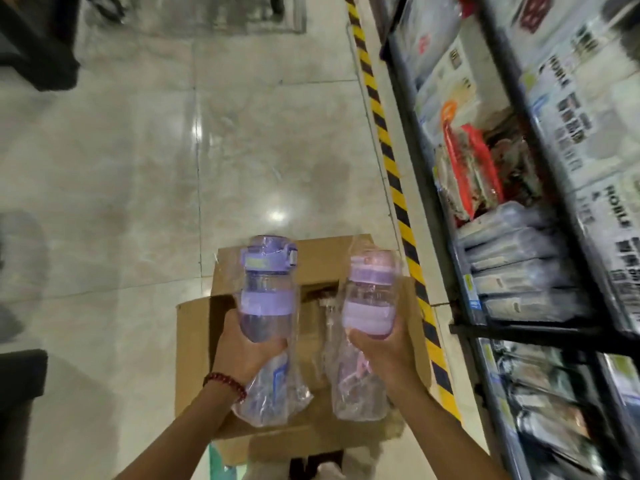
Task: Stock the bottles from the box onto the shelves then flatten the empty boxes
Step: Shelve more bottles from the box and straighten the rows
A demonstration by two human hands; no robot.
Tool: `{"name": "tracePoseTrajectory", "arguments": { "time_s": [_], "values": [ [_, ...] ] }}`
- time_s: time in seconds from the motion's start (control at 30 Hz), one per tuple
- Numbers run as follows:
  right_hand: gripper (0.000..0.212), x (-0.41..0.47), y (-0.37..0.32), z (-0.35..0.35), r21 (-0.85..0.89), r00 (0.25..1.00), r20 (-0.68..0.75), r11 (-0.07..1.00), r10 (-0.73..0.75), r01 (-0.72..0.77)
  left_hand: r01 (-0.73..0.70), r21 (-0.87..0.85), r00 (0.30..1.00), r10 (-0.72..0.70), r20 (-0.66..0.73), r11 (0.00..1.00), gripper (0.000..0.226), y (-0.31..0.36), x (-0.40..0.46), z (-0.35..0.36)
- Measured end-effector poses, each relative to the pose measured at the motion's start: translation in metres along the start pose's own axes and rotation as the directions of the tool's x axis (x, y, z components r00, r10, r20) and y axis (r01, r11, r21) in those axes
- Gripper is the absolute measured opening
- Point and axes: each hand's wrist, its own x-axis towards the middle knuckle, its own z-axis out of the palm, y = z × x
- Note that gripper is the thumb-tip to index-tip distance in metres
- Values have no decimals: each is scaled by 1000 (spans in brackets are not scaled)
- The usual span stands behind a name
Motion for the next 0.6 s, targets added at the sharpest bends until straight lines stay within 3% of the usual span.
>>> {"name": "tracePoseTrajectory", "arguments": {
  "time_s": [0.1, 0.17, 0.3, 0.4, 0.5, 0.6],
  "values": [
    [63, -38, -44, -36, 82, 994, -45, 992, -98, 101, -75, -27, 997, 75, 6, 997, 97, 59, -34, -8],
    [56, -62, -69, -60, 119, 987, -64, 981, -147, 154, -112, -50, 994, 113, 7, 992, 91, 96, -59, -12],
    [65, -108, -119, -105, 203, 973, -136, 956, -187, 212, -243, -26, 969, 244, 47, 970, 64, 165, -95, -16],
    [62, -141, -151, -140, 273, 947, -250, 924, -201, 268, -363, -24, 925, 363, 111, 931, 60, 224, -120, -13],
    [76, -178, -178, -174, 289, 886, -388, 880, -252, 376, -483, -64, 849, 485, 209, 874, 75, 280, -148, -7],
    [47, -220, -187, -206, 291, 801, -528, 826, -282, 483, -581, -86, 758, 577, 304, 809, 74, 320, -183, 3]
  ]
}}
